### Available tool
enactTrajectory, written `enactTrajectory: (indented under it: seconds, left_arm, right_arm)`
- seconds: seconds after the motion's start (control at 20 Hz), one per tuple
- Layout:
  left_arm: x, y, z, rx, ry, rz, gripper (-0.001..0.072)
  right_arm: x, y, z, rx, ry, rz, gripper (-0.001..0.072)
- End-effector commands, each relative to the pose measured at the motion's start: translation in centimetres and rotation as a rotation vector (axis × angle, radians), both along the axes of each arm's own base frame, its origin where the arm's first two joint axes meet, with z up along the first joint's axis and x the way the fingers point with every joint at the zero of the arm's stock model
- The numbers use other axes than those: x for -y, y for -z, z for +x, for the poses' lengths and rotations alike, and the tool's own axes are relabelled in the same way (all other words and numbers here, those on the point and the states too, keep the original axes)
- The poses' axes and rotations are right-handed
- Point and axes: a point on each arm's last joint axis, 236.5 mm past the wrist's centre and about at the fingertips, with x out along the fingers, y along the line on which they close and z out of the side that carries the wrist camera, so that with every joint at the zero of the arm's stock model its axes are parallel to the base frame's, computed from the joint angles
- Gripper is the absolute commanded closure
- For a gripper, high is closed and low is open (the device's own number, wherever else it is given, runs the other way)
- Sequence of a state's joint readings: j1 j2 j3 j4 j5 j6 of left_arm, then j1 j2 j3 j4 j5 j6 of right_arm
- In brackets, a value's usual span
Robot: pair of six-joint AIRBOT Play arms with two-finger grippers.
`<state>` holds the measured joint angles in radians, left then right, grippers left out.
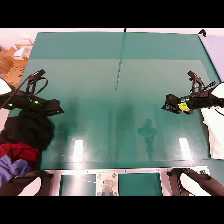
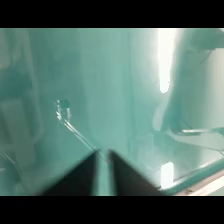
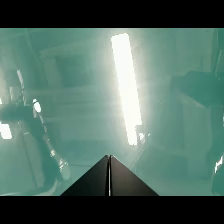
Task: Fold the shirts.
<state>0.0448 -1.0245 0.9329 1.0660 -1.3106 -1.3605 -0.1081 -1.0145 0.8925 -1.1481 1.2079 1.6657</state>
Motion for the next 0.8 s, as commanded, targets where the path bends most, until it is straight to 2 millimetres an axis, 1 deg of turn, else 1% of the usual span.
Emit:
enactTrajectory:
  seconds: [0.0,0.1,0.15,0.2,0.25,0.35,0.55,0.65,0.75]
  left_arm:
    - [-3.9,1.3,1.0,0.022,-0.057,0.17,-0.0013]
    - [-8.9,2.1,0.9,0.019,-0.068,0.39,-0.0013]
    - [-11.1,2.3,0.7,0.015,-0.06,0.487,-0.0013]
    - [-12.9,2.2,0.6,0.01,-0.074,0.562,-0.0013]
    - [-14.2,2.1,0.6,0.009,-0.094,0.613,-0.0013]
    - [-15.0,1.9,1.1,0.03,-0.109,0.645,-0.0013]
    - [-15.1,2.0,2.6,0.089,-0.113,0.65,-0.0013]
    - [-15.1,3.1,2.9,0.109,-0.108,0.651,-0.0013]
    - [-15.3,4.6,3.0,0.13,-0.095,0.665,-0.0013]
  right_arm:
    - [0.0,0.0,0.0,0.001,-0.001,0.0,0.0699]
    - [0.0,0.0,0.0,0.0,-0.001,0.0,0.0699]
    - [0.0,0.0,0.0,0.001,0.0,0.0,0.0699]
    - [0.0,0.0,0.0,0.001,0.0,0.0,0.0699]
    - [0.0,0.0,0.0,0.001,0.0,0.0,0.0699]
    - [0.0,0.0,0.0,0.001,0.0,0.0,0.0699]
    - [0.1,-0.1,0.3,0.012,0.006,-0.002,0.0699]
    - [0.1,-0.1,0.3,0.011,0.005,-0.001,0.0698]
    - [0.1,-0.1,0.3,0.011,0.005,-0.001,0.0698]
